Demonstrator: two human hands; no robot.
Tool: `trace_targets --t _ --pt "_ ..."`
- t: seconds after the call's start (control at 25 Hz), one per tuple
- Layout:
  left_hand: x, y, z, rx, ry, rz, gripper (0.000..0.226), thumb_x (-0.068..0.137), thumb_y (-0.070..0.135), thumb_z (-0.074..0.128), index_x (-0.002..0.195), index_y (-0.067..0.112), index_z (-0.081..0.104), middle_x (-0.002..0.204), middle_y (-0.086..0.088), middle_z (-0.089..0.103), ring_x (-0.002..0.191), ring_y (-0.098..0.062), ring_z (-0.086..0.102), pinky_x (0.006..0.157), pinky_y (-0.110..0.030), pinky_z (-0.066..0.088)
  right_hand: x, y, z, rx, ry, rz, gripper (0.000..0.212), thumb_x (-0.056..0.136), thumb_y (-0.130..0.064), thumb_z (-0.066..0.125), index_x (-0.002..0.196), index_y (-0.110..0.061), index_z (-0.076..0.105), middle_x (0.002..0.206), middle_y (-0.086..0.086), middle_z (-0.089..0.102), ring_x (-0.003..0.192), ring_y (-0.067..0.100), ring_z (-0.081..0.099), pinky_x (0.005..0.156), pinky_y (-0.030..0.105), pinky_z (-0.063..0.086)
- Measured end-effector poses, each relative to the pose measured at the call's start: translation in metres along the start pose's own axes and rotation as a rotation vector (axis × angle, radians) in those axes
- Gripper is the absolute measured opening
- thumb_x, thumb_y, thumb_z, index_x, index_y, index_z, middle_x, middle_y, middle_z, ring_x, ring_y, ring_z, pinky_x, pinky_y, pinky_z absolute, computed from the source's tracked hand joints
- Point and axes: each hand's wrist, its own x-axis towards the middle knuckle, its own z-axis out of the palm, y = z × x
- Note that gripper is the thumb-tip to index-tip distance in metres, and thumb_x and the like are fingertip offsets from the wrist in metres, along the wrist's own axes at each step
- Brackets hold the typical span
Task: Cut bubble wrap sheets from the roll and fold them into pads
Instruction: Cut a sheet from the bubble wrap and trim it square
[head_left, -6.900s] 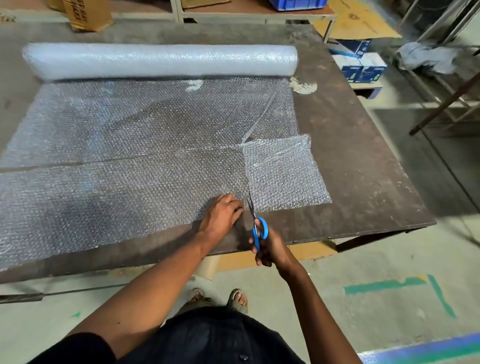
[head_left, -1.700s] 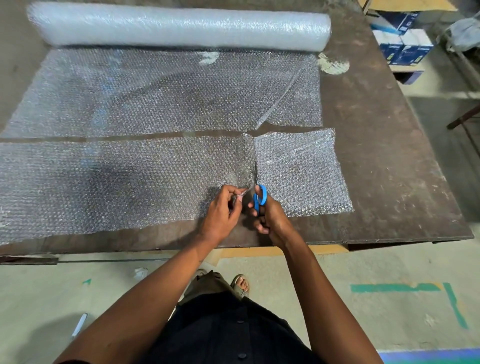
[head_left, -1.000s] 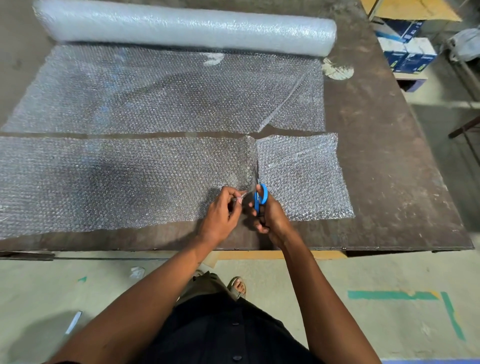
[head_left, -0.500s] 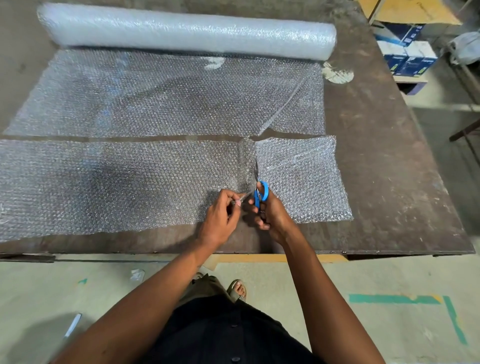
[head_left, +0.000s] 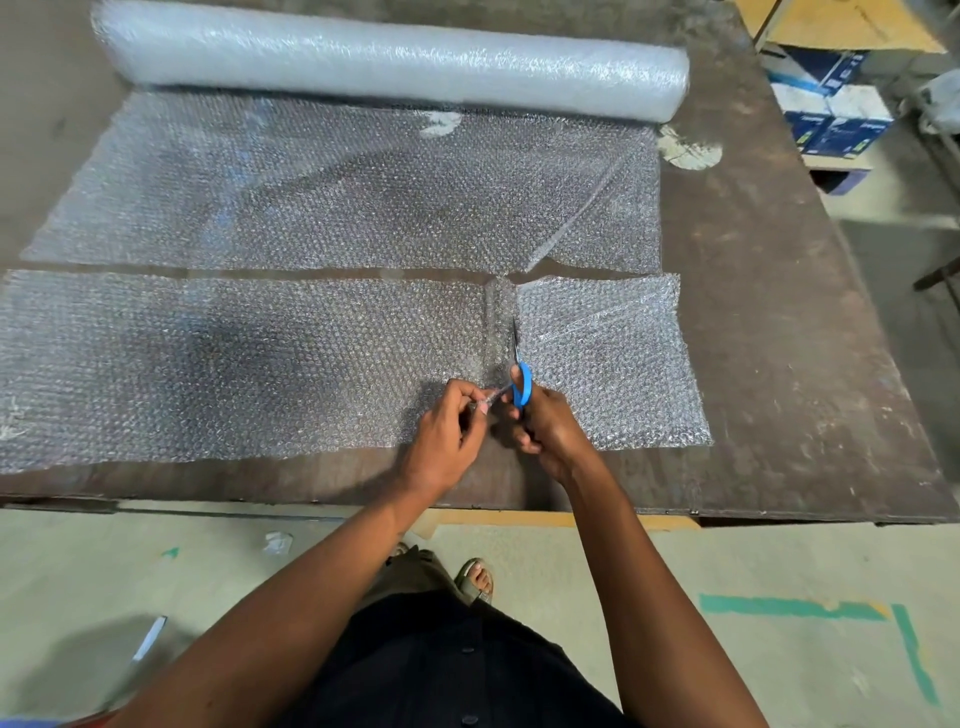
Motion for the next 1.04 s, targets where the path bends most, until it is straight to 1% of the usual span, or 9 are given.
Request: trace_targets --t 0.16,0.28,0.32,0.44,0.52,0.68,0.76,0.92,1.04 --pt "0.000 0.002 0.000 0.010 0.018 -0.012 0.008 0.105 0.016 0.058 0.111 0.016 0.051 0.084 0.017 0.057 0.073 0.001 0.059 0.064 -0.036 0.048 0.006 -0.004 0.004 -0.003 0.010 0.093 0.054 0.105 -0.063 0.048 0.086 -0.013 0.057 0.065 0.000 0.045 0.037 0.010 0.030 0.035 0.018 0.015" --pt "0.000 0.004 -0.002 0.017 0.021 -0.009 0.010 0.104 0.013 0.060 0.110 0.015 0.052 0.083 0.020 0.056 0.073 0.005 0.058 0.063 -0.025 0.043 0.010 -0.007 0.003 0.008 -0.028 0.099 0.060 0.102 -0.070 0.044 0.084 -0.014 0.056 0.065 -0.001 0.045 0.038 0.010 0.029 0.034 0.018 0.016" --pt "0.000 0.005 -0.002 0.013 0.021 -0.002 0.010 0.104 0.013 0.060 0.109 0.016 0.052 0.084 0.020 0.056 0.073 0.004 0.058 0.063 -0.026 0.043 0.012 -0.008 0.002 -0.002 -0.034 0.085 0.060 0.102 -0.070 0.045 0.084 -0.014 0.056 0.065 -0.001 0.045 0.039 0.010 0.029 0.033 0.019 0.017" --pt "-0.001 0.005 -0.001 0.009 0.007 -0.016 0.010 0.104 0.016 0.059 0.110 0.017 0.051 0.082 0.016 0.056 0.070 -0.005 0.057 0.062 -0.039 0.049 0.021 -0.011 -0.001 0.004 -0.053 0.058 0.058 0.100 -0.069 0.051 0.088 -0.012 0.056 0.068 0.001 0.044 0.040 0.009 0.029 0.033 0.019 0.019" --pt "-0.001 0.004 -0.001 0.006 0.009 -0.019 0.010 0.104 0.017 0.059 0.110 0.018 0.051 0.084 0.013 0.058 0.072 -0.007 0.060 0.064 -0.044 0.051 0.025 -0.011 -0.003 0.024 -0.060 0.050 0.056 0.100 -0.066 0.055 0.088 -0.012 0.056 0.067 0.001 0.043 0.040 0.010 0.029 0.034 0.019 0.018" --pt "-0.002 0.005 -0.002 -0.005 0.011 -0.022 0.011 0.104 0.019 0.058 0.111 0.018 0.051 0.099 0.008 0.067 0.087 -0.008 0.068 0.072 -0.037 0.056 0.027 -0.005 -0.005 0.027 -0.059 0.003 0.049 0.105 -0.055 0.059 0.084 -0.011 0.056 0.062 0.003 0.042 0.040 0.011 0.030 0.037 0.020 0.019" --pt "-0.002 0.003 -0.001 -0.006 0.010 -0.025 0.011 0.104 0.023 0.057 0.112 0.020 0.051 0.102 0.006 0.068 0.091 -0.010 0.070 0.074 -0.039 0.057 0.029 -0.003 -0.006 0.036 -0.062 0.002 0.047 0.106 -0.052 0.058 0.085 -0.010 0.056 0.064 0.003 0.042 0.040 0.012 0.030 0.037 0.020 0.019" --pt "-0.002 0.003 -0.002 -0.009 0.013 -0.023 0.011 0.104 0.018 0.058 0.111 0.020 0.050 0.101 0.011 0.067 0.094 -0.006 0.069 0.077 -0.037 0.056 0.034 -0.011 -0.004 0.010 -0.062 0.055 0.056 0.105 -0.063 0.050 0.085 -0.011 0.057 0.065 0.003 0.046 0.037 0.013 0.033 0.035 0.019 0.016" --pt "-0.002 0.004 -0.003 -0.008 0.028 -0.028 0.009 0.103 0.019 0.058 0.110 0.019 0.051 0.091 0.020 0.062 0.081 0.001 0.064 0.069 -0.034 0.052 0.038 -0.017 -0.006 -0.052 -0.062 0.041 0.061 0.101 -0.071 0.047 0.084 -0.014 0.058 0.066 0.000 0.049 0.041 0.013 0.033 0.034 0.021 0.019"
